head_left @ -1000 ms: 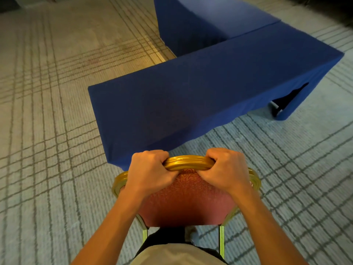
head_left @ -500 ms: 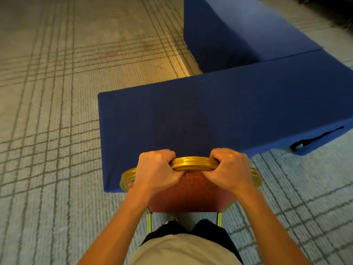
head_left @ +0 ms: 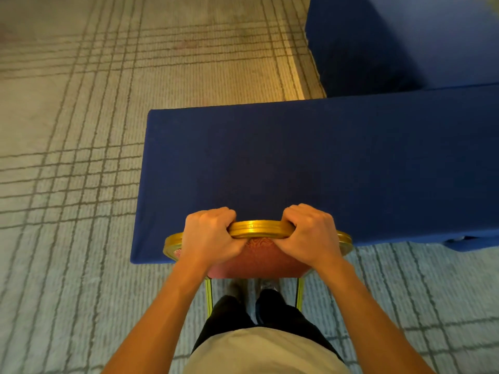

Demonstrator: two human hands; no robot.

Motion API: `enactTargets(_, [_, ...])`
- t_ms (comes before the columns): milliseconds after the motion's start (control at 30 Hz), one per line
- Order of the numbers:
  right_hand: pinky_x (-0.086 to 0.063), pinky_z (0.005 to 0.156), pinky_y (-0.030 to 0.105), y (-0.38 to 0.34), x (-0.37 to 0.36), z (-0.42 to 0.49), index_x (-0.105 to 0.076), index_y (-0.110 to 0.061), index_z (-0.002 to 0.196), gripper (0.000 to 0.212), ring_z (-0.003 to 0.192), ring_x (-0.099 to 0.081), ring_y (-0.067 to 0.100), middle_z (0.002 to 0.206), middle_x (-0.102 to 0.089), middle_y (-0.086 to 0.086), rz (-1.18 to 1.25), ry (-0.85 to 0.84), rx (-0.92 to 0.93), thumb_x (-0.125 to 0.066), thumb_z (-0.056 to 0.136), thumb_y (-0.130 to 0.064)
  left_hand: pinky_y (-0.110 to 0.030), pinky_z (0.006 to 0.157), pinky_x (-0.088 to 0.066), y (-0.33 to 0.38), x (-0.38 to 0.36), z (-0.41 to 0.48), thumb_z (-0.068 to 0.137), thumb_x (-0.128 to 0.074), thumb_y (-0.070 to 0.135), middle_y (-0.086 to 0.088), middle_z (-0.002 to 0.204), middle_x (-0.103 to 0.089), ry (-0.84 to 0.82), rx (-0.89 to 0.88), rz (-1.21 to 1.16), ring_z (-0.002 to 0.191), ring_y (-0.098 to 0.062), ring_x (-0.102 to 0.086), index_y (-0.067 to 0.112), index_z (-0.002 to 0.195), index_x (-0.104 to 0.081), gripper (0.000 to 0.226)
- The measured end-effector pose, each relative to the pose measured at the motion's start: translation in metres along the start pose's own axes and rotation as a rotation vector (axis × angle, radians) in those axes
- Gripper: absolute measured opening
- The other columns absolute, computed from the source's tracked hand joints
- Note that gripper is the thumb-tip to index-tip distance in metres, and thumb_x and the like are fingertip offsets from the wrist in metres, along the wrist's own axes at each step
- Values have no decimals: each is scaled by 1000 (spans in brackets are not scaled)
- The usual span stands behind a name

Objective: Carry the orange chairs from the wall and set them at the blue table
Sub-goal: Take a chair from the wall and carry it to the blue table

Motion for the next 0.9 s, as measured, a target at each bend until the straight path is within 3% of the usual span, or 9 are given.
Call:
enactTargets(133, [-29,49,26,4,-8,-1,-47,-23,62,35,55,-42,12,59,-45,-9,26,-29,26,-71,77,-44,-21,49,-14,-4,-3,0,66,-58,47,13,54,-31,-26,38,58,45,-13,-31,22,58,-39,32])
enactTargets(367, [-25,51,26,4,-6,-4,-45,-22,62,31,56,-41,13,59,-43,-7,56,-21,50,-64,78,-41,-26,52,-24,-3,-9,-7,73,-56,51,10,58,-44,0,64,127,50,-15,-43,24,62,-42,32])
enactTargets(633, [-31,54,25,-6,-10,-48,-50,-30,72,29,68,-48,9,71,-52,-11,27,-159,4,-68,80,-51,-27,51,-28,2,-12,-52,75,-50,59,13,62,-44,-28,53,108,56,-12,-44,26,65,-45,34])
enactTargets(900, [-40,63,31,-36,-17,-134,-61,-36,89,36,84,-55,8,86,-59,-14,-21,-359,-63,-53,80,-70,-29,55,-33,11,-23,-146,74,-54,60,12,70,-54,-144,86,52,68,-11,-52,30,71,-54,30])
Point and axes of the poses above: each hand's wrist, its own z-axis towards the middle knuckle, its own x-axis out of the back of the hand, y = z × x, the point moved 5 cm from there along z, towards the middle knuckle
